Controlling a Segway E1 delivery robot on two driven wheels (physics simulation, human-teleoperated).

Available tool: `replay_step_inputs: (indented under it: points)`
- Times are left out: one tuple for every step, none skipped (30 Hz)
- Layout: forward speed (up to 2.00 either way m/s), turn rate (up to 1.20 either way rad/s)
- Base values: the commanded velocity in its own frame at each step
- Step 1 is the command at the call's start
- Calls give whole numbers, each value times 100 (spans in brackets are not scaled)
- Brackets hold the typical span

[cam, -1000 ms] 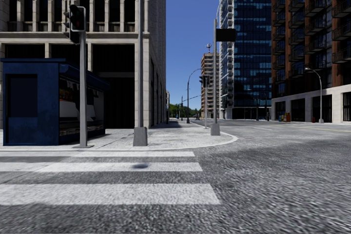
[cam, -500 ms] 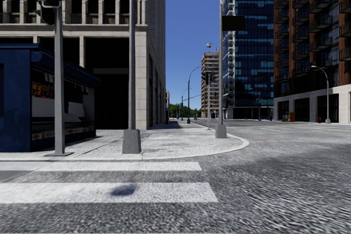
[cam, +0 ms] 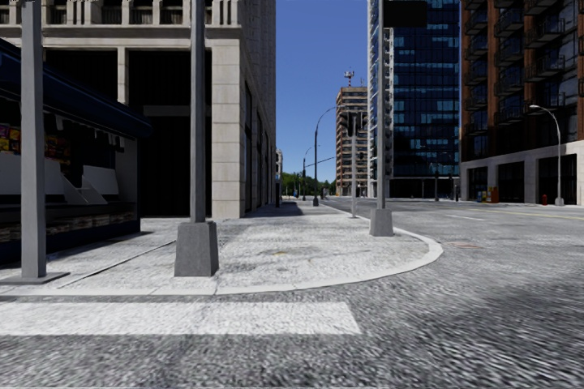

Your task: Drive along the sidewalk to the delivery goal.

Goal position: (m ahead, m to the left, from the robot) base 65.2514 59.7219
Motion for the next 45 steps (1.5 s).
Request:
replay_step_inputs:
  points:
    - [200, 18]
    - [200, 19]
    - [200, 19]
    - [200, 17]
    - [200, 7]
    - [200, 0]
    - [200, 0]
    - [200, 0]
    - [200, 0]
    - [200, 0]
    - [200, 0]
    - [200, 0]
    - [200, 0]
    - [200, 0]
    - [200, 0]
    - [200, 0]
    - [200, 0]
    - [200, 0]
    - [200, 0]
    - [200, 0]
    - [200, 0]
    - [200, 0]
    - [192, 0]
    - [188, 0]
    - [188, 0]
    - [183, 0]
    - [182, 0]
    - [181, 0]
    - [181, 0]
    - [181, 0]
    - [181, 0]
    - [179, 0]
    - [179, 0]
    - [178, 0]
    - [176, 0]
    - [171, 0]
    - [168, 0]
    - [167, 0]
    - [167, 0]
    - [167, 0]
    - [167, 0]
    - [167, 0]
    - [167, 0]
    - [167, 0]
    - [167, 0]
